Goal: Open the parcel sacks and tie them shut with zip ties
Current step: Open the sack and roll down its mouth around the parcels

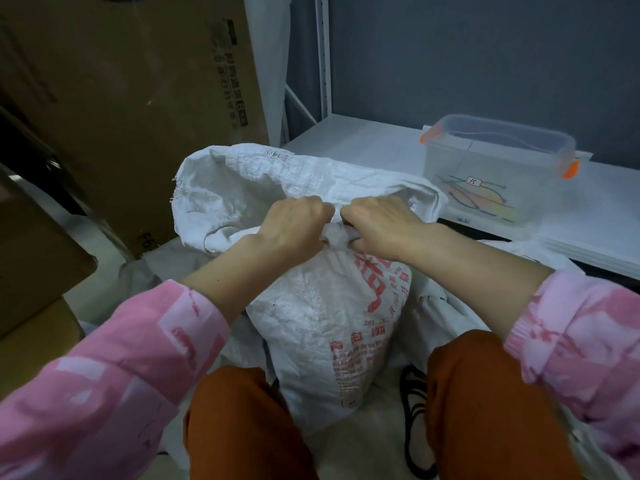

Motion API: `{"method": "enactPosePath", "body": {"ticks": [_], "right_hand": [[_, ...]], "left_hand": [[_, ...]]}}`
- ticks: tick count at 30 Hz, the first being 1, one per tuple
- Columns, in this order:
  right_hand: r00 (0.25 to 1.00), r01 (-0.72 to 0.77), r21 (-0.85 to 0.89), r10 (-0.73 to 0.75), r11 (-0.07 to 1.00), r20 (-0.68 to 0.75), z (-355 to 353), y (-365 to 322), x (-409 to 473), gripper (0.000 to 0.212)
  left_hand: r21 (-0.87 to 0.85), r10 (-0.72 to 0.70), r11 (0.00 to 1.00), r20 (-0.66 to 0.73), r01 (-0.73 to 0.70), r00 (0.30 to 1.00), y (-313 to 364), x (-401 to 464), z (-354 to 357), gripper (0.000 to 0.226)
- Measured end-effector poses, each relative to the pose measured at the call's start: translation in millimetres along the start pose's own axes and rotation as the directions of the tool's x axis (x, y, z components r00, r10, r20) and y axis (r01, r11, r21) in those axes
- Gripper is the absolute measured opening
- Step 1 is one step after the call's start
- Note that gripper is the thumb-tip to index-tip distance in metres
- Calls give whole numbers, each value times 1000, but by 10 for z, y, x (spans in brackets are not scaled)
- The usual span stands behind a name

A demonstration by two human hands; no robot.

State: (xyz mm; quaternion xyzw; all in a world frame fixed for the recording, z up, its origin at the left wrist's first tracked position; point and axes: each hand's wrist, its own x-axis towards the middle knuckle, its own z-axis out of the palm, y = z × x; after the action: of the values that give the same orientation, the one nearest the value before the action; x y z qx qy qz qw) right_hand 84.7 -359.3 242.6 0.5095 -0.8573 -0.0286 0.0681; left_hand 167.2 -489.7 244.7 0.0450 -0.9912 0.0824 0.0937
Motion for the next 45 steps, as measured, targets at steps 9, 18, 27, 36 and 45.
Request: {"method": "enactPosePath", "body": {"ticks": [9, 18, 27, 36, 45], "right_hand": [[942, 26, -34, -36, 999, -335, 231, -108, -94, 26], [957, -158, 182, 196, 970, -214, 40, 139, -166, 27], [775, -490, 751, 616, 443, 142, 70, 535, 2, 21], [755, -18, 584, 372, -811, 539, 35, 950, -3, 32], [805, -44, 567, 306, -822, 507, 23, 842, -15, 30]], "left_hand": [[-379, -68, 899, 374, 219, 925, 68, 175, -291, 29], [-138, -96, 981, 263, 136, 960, 90, 150, -7, 21], [-36, -59, 997, 324, 74, 944, 195, 6, 99, 14], [236, -42, 963, 612, -131, 790, 342, -431, 549, 33], [-297, -135, 921, 366, 253, 921, 422, 220, 43, 69]]}}
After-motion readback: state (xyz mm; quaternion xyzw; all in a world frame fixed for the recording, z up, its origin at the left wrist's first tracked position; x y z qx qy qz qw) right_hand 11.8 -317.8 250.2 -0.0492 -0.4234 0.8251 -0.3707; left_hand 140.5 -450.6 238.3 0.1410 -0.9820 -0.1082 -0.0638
